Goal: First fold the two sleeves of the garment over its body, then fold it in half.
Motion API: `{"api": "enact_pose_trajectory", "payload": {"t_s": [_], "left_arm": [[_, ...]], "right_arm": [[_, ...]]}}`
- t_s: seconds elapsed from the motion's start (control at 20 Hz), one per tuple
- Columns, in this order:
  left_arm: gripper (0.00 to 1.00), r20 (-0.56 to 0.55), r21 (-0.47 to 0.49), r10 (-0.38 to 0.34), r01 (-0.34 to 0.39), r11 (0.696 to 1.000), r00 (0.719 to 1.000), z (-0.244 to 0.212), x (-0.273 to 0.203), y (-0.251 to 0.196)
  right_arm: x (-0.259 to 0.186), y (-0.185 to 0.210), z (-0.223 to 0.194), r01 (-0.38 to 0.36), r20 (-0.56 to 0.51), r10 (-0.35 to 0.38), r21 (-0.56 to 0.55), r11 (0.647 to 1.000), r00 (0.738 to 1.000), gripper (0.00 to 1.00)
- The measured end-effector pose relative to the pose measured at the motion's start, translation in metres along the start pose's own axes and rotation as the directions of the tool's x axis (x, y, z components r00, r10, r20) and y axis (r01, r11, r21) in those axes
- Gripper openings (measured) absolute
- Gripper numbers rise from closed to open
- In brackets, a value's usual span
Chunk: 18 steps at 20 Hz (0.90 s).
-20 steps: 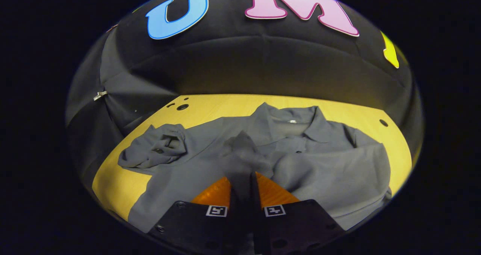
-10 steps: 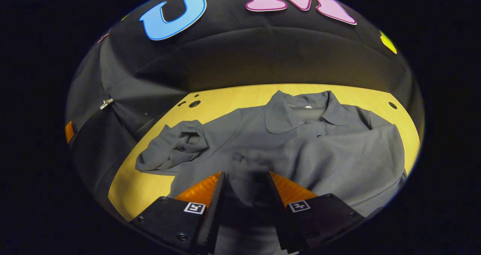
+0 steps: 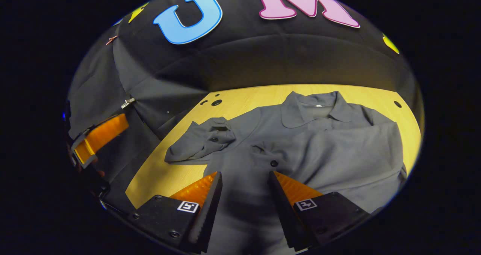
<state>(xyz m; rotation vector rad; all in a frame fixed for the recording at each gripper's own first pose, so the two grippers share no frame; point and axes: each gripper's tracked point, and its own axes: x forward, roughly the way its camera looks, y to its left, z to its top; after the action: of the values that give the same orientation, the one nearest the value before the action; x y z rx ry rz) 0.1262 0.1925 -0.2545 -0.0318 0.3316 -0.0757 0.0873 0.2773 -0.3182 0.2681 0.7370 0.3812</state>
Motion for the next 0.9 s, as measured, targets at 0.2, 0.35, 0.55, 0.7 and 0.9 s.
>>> {"api": "enact_pose_trajectory", "payload": {"t_s": [0.2,0.35,0.55,0.7,0.9], "left_arm": [[0.97,-0.029,0.05,-0.053,0.055,0.997,0.998,-0.015,0.031,-0.028],[0.97,-0.076,0.063,-0.084,0.089,0.994,0.994,-0.035,0.055,-0.045],[0.98,-0.155,0.042,-0.092,0.099,0.994,0.984,-0.067,0.085,-0.054],[0.98,-0.191,0.057,-0.089,0.102,0.993,0.978,-0.08,0.105,-0.055],[0.98,-0.243,0.092,-0.082,0.107,0.99,0.967,-0.097,0.127,-0.058]], "right_arm": [[-0.045,-0.032,0.006,0.051,0.029,-0.052,0.034,0.998,0.998,0.78],[-0.079,-0.063,0.001,0.118,0.042,-0.122,0.089,0.989,0.992,0.77],[-0.122,-0.093,-0.016,0.198,0.044,-0.207,0.151,0.969,0.977,0.77],[-0.151,-0.111,-0.03,0.256,0.038,-0.267,0.188,0.948,0.963,0.77],[-0.181,-0.129,-0.036,0.322,0.048,-0.339,0.214,0.922,0.94,0.77]]}}
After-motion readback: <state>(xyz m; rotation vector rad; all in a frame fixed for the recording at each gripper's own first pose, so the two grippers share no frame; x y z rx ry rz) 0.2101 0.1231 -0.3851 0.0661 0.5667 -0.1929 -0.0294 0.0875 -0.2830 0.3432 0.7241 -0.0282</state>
